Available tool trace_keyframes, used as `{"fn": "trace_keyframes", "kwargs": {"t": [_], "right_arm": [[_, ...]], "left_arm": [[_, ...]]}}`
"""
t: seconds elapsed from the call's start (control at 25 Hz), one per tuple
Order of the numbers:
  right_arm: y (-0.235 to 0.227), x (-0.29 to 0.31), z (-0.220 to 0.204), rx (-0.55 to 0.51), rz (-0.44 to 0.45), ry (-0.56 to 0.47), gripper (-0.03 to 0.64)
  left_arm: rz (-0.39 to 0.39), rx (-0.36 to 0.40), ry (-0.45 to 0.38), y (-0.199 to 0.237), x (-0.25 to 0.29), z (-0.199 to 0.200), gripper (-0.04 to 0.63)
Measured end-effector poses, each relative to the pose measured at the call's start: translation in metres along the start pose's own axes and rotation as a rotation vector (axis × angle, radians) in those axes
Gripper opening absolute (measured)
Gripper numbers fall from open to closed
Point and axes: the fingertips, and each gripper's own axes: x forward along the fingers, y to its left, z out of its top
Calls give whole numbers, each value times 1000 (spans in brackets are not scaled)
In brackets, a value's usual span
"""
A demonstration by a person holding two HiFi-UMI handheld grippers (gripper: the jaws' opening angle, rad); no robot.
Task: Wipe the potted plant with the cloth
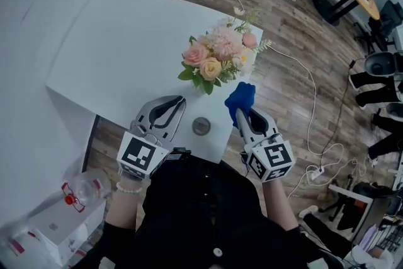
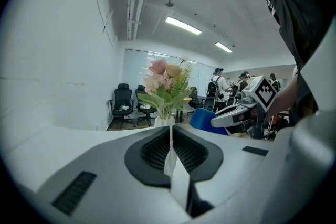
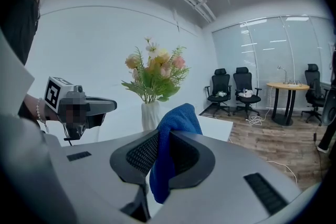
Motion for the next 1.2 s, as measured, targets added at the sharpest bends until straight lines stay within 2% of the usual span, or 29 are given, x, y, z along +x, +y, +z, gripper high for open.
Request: {"fn": "trace_keyframes", "kwargs": {"t": [0.16, 0.56, 0.68, 0.84, 0.96, 1.08, 1.2], "right_arm": [[4, 0, 2, -6, 11, -3, 74], [5, -3, -1, -11, 9, 2, 74], [6, -3, 1, -14, 8, 0, 74], [4, -2, 0, -16, 2, 6, 74], [6, 0, -1, -17, 4, 14, 74], [9, 2, -3, -19, 11, 19, 74], [10, 5, -5, -20, 16, 26, 74]], "left_arm": [[-9, 26, -11, 0, 1, 0, 28], [-2, 19, -7, 3, 2, -2, 26], [6, -5, -5, 2, 2, 3, 26], [-2, 18, -18, 2, 4, 4, 26], [14, 5, -6, 4, 2, 5, 25], [14, 40, -5, 8, 1, 2, 21], [24, 28, 3, 11, 2, 0, 17]]}}
